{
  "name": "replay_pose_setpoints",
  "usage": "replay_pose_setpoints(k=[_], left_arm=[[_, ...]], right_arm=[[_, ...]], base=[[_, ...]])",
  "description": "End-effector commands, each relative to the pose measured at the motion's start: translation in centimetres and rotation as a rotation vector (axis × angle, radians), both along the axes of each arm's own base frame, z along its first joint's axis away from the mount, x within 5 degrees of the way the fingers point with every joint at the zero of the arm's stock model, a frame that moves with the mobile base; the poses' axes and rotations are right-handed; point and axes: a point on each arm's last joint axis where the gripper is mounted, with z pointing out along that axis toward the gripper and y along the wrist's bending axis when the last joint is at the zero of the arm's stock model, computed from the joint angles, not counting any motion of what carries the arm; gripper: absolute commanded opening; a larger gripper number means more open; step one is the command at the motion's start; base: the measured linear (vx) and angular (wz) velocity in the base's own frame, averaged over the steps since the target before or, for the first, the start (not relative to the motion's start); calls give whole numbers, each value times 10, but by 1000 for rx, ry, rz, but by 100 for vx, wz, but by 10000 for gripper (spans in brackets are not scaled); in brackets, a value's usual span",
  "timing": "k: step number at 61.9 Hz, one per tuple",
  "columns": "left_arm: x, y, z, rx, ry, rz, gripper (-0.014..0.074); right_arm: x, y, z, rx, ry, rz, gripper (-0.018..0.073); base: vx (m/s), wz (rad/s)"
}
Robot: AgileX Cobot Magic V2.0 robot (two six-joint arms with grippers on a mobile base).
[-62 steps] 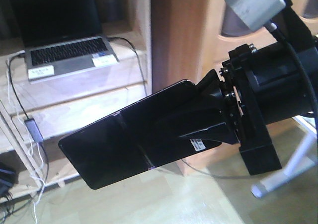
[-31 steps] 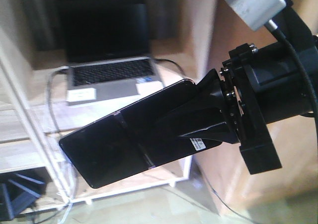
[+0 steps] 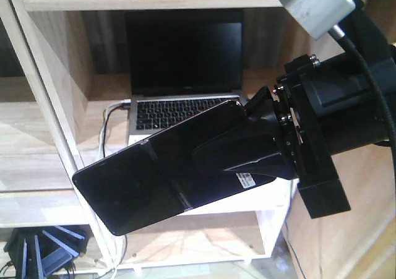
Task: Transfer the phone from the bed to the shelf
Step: 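Carry the phone in the right gripper toward the wooden shelf, then raise the right gripper with the phone above the laptop shelf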
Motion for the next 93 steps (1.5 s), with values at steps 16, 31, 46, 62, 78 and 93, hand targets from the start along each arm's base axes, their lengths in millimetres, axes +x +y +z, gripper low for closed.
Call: replay_pose_setpoints(k=[16, 31, 46, 62, 78, 93], left_arm=[[-1, 0, 15, -15, -105, -4, 1], [-1, 0, 15, -15, -105, -4, 1], [-1, 0, 15, -15, -105, -4, 1], [-1, 0, 15, -15, -105, -4, 1], [-1, 0, 15, -15, -105, -4, 1], [-1, 0, 15, -15, -105, -4, 1]], right_arm=[[-12, -1, 17, 80, -8, 36, -2], [-12, -1, 17, 80, -8, 36, -2], [-12, -1, 17, 80, -7, 35, -2], [-12, -1, 17, 80, -7, 35, -2], [-12, -1, 17, 80, -7, 35, -2], [-12, -1, 17, 80, -8, 36, -2]], base=[[18, 8], [16, 6], [15, 5], [13, 3], [10, 3], [5, 3]])
